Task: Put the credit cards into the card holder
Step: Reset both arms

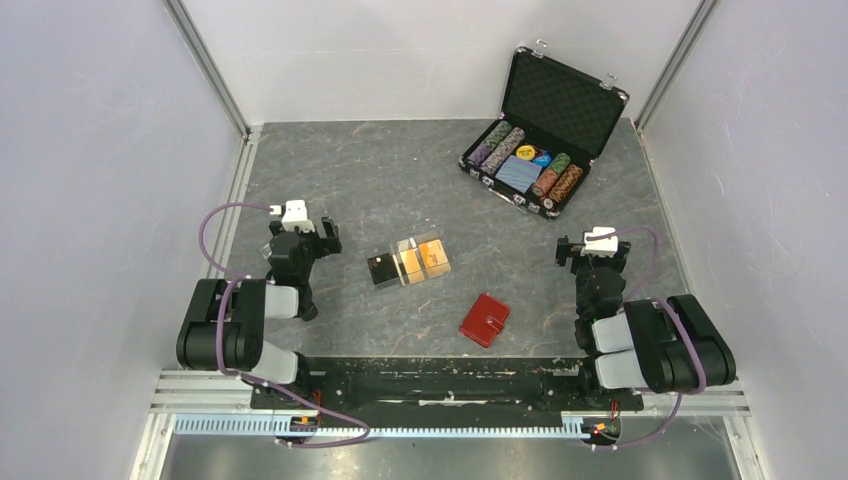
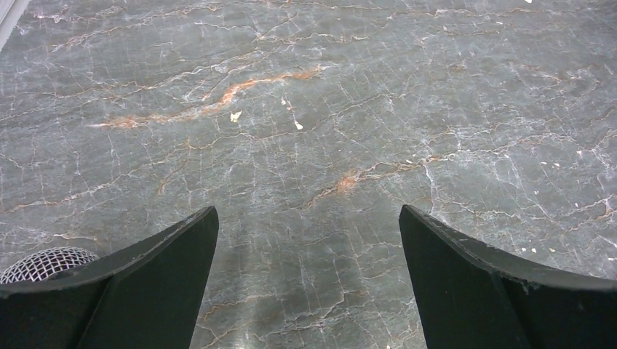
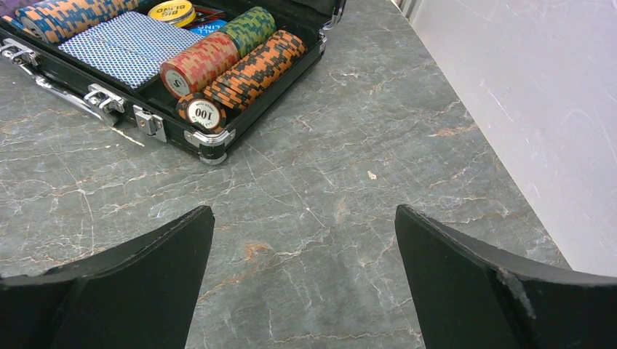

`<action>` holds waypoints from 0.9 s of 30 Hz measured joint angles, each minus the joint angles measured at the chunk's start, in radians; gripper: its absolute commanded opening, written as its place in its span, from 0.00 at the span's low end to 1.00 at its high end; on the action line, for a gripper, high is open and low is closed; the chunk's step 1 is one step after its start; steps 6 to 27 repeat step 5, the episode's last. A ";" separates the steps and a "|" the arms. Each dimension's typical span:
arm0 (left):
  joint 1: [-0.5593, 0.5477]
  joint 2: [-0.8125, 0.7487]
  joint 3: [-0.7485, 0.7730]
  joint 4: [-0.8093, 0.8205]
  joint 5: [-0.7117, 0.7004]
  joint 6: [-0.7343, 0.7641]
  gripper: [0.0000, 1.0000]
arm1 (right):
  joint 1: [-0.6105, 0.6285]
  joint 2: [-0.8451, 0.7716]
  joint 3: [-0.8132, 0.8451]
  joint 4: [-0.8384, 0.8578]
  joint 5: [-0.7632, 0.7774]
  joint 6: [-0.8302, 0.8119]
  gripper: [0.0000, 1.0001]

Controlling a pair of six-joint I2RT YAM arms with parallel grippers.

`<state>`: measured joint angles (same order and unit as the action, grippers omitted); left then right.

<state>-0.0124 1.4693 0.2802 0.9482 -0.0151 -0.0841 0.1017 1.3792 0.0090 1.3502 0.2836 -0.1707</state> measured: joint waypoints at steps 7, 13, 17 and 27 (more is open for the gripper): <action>0.000 0.001 0.000 0.001 0.000 0.000 1.00 | 0.000 0.000 0.000 0.000 0.000 0.000 0.98; 0.000 0.001 0.000 0.001 0.000 0.000 1.00 | 0.000 0.000 0.000 0.000 0.000 0.000 0.98; 0.000 0.001 0.000 0.001 0.000 0.000 1.00 | 0.000 0.000 0.000 0.000 0.000 0.000 0.98; 0.000 0.001 0.000 0.001 0.000 0.000 1.00 | 0.000 0.000 0.000 0.000 0.000 0.000 0.98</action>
